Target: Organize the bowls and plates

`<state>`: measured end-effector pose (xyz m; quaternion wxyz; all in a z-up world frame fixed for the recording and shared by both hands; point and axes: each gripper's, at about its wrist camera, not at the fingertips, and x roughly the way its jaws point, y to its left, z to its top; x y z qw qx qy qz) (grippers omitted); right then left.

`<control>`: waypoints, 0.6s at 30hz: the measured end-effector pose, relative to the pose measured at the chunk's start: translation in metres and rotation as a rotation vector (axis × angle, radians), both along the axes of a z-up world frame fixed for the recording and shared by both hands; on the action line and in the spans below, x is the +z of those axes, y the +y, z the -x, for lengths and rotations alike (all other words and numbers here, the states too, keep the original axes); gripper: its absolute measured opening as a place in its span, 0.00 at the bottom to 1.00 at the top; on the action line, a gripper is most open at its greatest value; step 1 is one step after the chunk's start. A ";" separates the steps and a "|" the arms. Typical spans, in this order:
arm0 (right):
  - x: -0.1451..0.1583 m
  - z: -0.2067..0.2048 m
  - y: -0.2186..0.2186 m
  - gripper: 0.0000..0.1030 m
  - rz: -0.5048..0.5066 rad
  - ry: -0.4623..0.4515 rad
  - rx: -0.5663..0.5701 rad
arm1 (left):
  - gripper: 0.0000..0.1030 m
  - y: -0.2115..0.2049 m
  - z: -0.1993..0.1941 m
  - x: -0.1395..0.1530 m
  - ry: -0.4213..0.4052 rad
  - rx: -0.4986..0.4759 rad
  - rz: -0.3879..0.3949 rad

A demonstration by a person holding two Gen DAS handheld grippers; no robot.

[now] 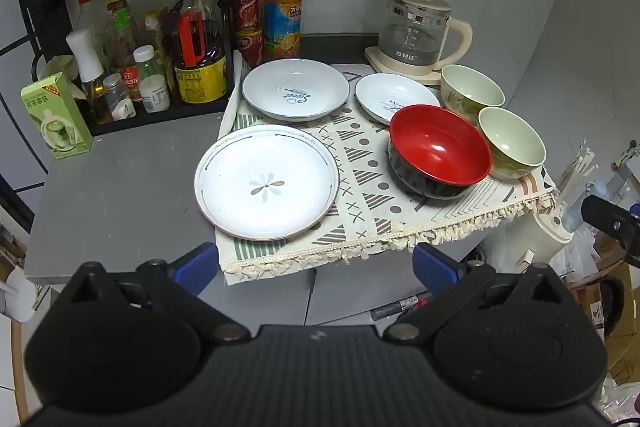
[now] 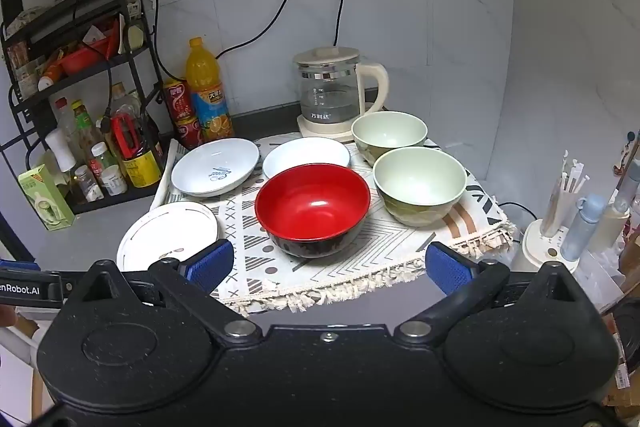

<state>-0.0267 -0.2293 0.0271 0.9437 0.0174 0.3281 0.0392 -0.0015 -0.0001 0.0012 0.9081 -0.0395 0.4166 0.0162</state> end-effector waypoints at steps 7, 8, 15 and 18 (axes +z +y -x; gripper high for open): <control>-0.007 0.001 -0.007 1.00 0.023 0.019 -0.003 | 0.99 -0.002 -0.004 0.005 0.016 0.003 0.010; -0.007 0.001 -0.008 1.00 0.022 0.019 -0.002 | 0.99 -0.002 -0.005 0.006 0.017 0.003 0.011; -0.006 0.000 -0.014 1.00 0.021 0.036 -0.001 | 0.99 -0.013 0.004 0.004 0.011 0.004 -0.003; -0.008 0.000 -0.014 1.00 0.021 0.044 0.004 | 0.99 -0.012 0.004 0.006 0.016 0.007 0.002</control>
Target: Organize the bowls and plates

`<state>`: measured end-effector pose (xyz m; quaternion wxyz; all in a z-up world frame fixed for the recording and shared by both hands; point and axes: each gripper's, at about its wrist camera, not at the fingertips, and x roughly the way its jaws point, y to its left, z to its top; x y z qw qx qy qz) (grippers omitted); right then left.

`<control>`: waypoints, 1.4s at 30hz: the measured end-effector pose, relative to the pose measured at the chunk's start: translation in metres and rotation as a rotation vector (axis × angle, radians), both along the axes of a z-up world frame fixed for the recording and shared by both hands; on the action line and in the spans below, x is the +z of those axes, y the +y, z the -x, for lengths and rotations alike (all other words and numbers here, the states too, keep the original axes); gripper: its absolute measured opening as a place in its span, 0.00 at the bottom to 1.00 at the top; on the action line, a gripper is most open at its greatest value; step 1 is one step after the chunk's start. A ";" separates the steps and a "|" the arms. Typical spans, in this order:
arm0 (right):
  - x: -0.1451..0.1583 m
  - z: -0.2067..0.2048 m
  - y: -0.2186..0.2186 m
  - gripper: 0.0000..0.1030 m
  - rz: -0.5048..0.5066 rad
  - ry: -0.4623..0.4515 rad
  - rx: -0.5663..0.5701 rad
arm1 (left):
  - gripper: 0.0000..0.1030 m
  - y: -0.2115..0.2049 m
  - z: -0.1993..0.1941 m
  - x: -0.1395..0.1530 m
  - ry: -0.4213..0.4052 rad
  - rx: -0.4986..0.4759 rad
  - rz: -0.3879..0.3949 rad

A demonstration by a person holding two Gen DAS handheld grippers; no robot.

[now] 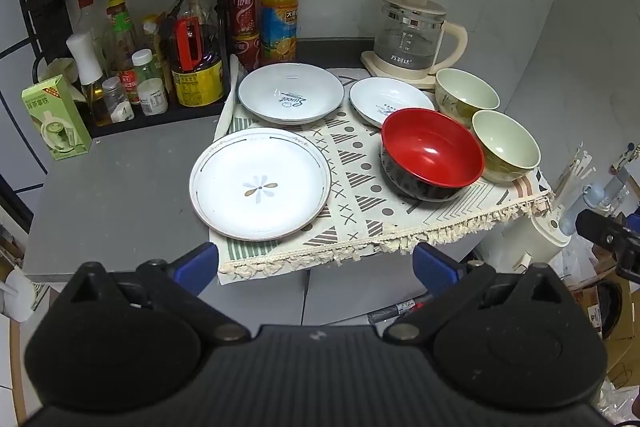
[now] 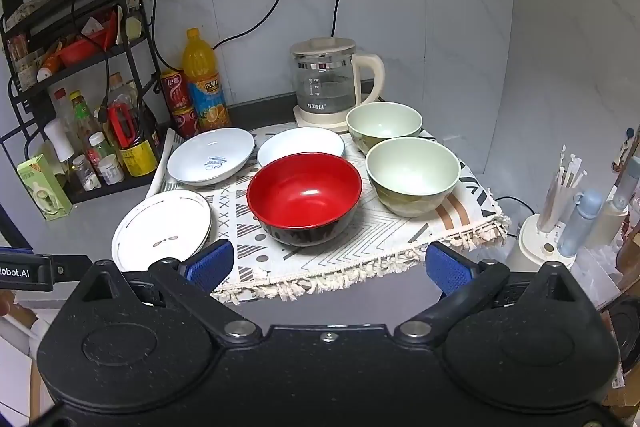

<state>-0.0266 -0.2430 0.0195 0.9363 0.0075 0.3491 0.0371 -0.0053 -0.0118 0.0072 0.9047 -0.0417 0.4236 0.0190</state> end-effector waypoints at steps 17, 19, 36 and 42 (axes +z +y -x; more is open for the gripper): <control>-0.002 0.002 -0.005 1.00 -0.009 0.018 0.029 | 0.99 0.001 0.007 -0.004 0.004 0.032 0.009; -0.002 0.002 -0.004 1.00 -0.010 0.020 0.034 | 0.99 0.001 0.007 -0.005 0.006 0.036 0.009; -0.003 0.003 -0.007 1.00 -0.020 0.021 0.023 | 0.99 0.000 0.010 -0.004 0.008 0.042 0.009; -0.004 0.003 -0.006 1.00 -0.017 0.022 0.020 | 0.99 -0.001 0.012 -0.005 0.005 0.036 0.007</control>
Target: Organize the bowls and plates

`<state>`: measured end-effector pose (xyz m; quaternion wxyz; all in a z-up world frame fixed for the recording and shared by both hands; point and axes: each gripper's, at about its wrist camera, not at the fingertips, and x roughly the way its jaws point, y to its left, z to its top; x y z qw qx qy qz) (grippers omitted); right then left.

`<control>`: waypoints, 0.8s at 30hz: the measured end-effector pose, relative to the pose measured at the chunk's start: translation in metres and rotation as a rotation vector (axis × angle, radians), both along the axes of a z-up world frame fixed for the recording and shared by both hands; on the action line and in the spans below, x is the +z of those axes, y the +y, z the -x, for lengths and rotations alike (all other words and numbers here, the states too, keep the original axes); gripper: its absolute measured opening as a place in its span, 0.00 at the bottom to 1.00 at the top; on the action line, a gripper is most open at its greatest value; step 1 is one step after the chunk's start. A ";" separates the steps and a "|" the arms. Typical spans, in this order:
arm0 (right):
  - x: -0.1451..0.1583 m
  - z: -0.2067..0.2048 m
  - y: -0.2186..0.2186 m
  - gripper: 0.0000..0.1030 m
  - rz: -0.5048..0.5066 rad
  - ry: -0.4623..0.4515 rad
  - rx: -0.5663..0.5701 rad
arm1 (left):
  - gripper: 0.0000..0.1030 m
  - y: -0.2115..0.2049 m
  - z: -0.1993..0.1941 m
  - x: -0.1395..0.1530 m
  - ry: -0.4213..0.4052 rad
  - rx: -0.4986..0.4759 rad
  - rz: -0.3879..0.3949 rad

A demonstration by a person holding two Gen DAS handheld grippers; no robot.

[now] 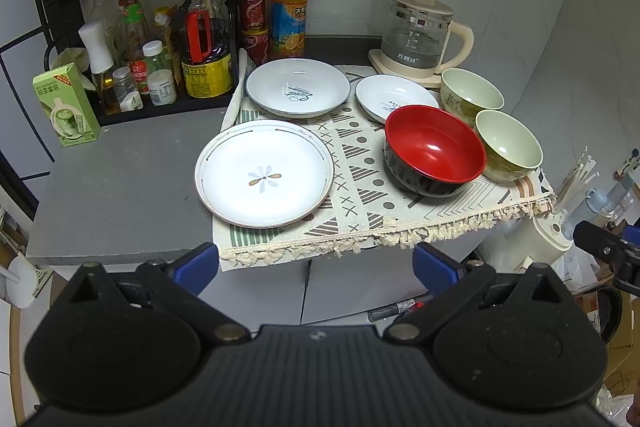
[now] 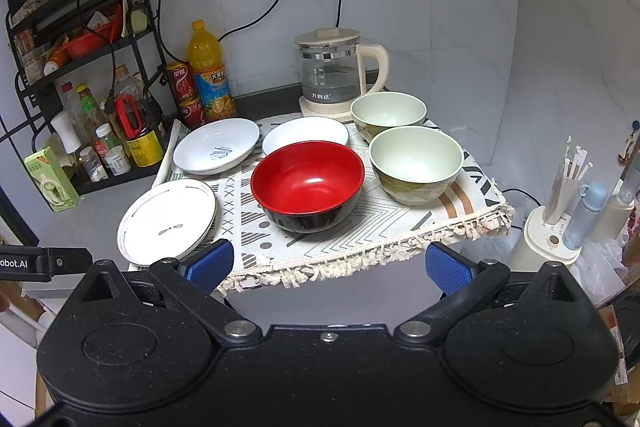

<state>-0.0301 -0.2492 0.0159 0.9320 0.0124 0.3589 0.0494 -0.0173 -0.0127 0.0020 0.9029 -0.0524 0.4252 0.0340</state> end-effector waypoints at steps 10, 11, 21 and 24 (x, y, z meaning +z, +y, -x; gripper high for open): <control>-0.001 0.003 -0.006 1.00 -0.001 0.002 -0.014 | 0.99 -0.006 -0.002 0.001 -0.002 -0.005 0.001; -0.001 0.002 -0.006 1.00 0.001 0.004 -0.016 | 0.99 -0.007 -0.001 0.001 -0.003 -0.007 0.001; -0.004 -0.005 -0.012 1.00 -0.002 0.014 -0.022 | 0.99 -0.013 -0.010 -0.002 0.015 -0.010 0.011; -0.006 -0.011 -0.014 1.00 -0.005 0.014 -0.020 | 0.99 -0.016 -0.016 -0.002 0.016 -0.015 0.009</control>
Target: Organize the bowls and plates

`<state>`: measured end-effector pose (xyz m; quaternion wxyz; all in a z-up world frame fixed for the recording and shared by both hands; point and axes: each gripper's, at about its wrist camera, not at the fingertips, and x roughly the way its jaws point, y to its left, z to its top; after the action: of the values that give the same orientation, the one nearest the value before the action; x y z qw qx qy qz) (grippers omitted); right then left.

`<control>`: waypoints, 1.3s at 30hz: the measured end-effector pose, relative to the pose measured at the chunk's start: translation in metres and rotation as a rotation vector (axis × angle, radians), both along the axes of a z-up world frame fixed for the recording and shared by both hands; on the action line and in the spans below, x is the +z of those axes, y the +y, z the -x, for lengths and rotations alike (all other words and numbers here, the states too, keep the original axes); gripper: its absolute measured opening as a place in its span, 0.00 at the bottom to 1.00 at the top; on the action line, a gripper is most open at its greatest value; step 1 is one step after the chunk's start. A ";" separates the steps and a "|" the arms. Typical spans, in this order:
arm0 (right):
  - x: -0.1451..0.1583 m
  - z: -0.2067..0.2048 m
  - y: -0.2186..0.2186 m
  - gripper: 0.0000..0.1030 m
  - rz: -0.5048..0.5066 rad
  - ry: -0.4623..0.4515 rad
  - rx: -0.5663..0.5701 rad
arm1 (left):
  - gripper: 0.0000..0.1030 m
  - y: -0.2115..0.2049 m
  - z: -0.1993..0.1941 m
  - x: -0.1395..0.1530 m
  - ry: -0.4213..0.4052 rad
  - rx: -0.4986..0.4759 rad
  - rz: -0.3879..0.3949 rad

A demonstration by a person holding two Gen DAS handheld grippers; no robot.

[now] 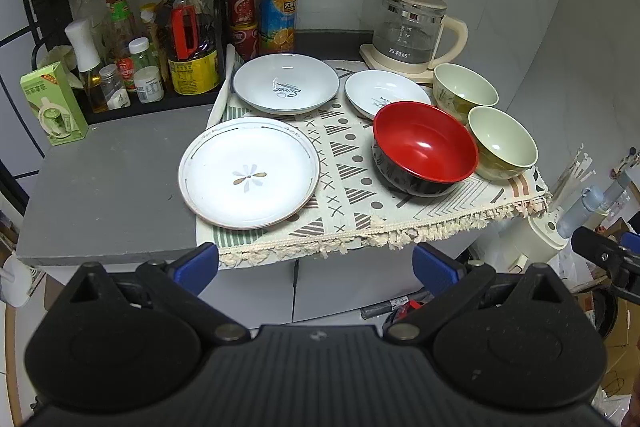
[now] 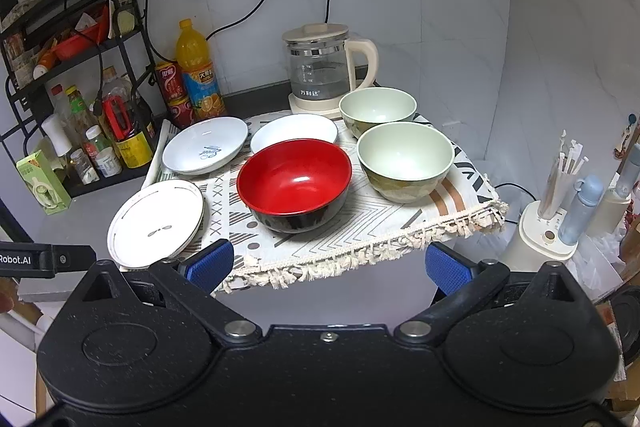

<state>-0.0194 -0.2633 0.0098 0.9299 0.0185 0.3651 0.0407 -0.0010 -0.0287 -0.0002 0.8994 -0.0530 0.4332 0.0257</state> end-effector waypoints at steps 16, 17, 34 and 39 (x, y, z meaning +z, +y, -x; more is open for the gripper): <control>-0.009 -0.061 -0.016 1.00 -0.008 0.017 0.015 | 0.99 -0.021 -0.068 -0.013 0.002 -0.050 0.032; -0.010 -0.066 -0.018 1.00 -0.007 0.019 0.010 | 0.99 -0.023 -0.073 -0.013 0.005 -0.053 0.037; -0.029 -0.142 -0.059 1.00 -0.026 0.066 -0.074 | 0.97 -0.065 -0.168 -0.022 0.031 -0.133 0.037; -0.036 -0.163 -0.075 1.00 -0.022 0.087 -0.121 | 0.97 -0.083 -0.199 -0.026 0.043 -0.173 0.050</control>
<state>0.1438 -0.3386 -0.0263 0.9138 0.0524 0.4027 -0.0123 0.1983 -0.1112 -0.0264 0.8872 -0.0373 0.4557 -0.0616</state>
